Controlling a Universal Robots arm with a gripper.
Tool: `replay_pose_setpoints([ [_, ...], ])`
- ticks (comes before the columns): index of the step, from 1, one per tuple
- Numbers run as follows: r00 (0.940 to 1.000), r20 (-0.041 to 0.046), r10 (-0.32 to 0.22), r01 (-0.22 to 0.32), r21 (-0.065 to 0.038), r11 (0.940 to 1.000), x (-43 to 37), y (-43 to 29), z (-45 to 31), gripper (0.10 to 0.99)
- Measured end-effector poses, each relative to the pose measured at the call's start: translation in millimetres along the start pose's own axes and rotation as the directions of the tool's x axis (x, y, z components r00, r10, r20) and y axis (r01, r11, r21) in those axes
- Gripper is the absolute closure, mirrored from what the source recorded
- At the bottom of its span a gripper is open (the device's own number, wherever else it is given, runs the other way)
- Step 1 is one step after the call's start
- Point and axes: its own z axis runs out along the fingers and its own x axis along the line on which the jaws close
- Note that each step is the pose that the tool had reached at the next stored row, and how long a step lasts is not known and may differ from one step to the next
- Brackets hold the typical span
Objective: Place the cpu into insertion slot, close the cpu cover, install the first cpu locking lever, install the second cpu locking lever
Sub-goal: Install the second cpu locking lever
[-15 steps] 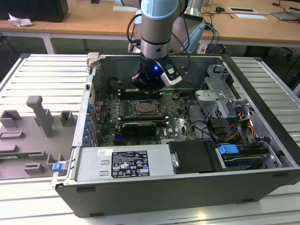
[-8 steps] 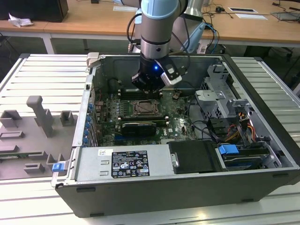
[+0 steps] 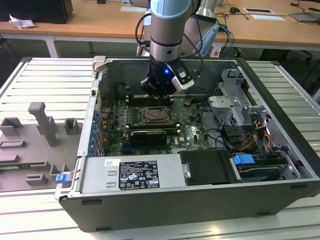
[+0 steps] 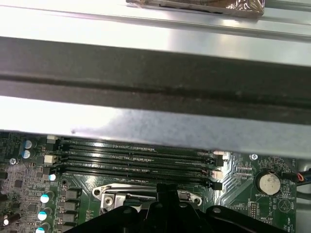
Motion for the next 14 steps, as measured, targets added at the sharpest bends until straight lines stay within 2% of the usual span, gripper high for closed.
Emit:
replay_pose_setpoints([
  [11,1.0000,0.0000,0.000,0.000,0.000,1.0000,0.0,0.2,-2.8,0.980],
  [14,1.0000,0.0000,0.000,0.000,0.000,1.0000,-0.1,0.5,-6.9,0.980],
])
